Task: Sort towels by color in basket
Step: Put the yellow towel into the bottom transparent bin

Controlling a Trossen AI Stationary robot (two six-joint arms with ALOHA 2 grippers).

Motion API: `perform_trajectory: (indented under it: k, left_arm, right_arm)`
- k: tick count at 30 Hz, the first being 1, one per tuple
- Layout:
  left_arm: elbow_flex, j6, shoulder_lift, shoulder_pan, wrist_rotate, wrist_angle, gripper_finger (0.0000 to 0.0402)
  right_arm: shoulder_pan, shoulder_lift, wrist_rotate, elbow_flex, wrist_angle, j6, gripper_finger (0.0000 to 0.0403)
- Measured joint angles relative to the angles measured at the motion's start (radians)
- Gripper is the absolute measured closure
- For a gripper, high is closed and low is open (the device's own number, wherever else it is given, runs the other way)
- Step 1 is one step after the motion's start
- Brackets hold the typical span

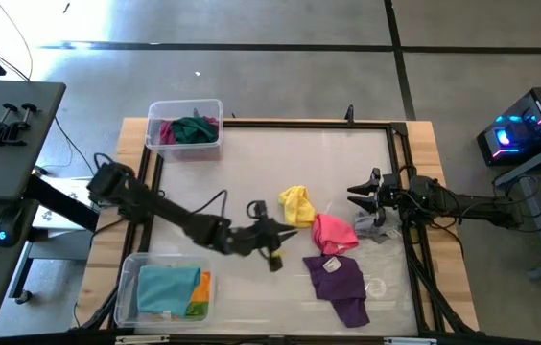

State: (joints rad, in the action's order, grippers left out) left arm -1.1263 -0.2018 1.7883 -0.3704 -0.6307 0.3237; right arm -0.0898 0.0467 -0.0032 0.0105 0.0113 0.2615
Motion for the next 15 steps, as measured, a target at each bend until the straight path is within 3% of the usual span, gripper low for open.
perform_trajectory:
  k: [4, 9, 15]
  left_arm:
    - [0.0, 0.007, 0.098, 0.082, 0.057, 0.107, 0.0369]
    - [-0.004, 0.12, 0.215, 0.169, 0.206, 0.22, 0.0363]
    - [-0.063, 0.213, 0.29, 0.24, 0.254, 0.108, 0.0311]
  right_arm:
    - [0.0, 0.0, 0.0, 0.0, 0.0, 0.0, 0.0265]
    - [0.0, 0.0, 0.0, 0.0, 0.0, 0.0, 0.0265]
    - [0.0, 0.0, 0.0, 0.0, 0.0, 0.0, 0.0265]
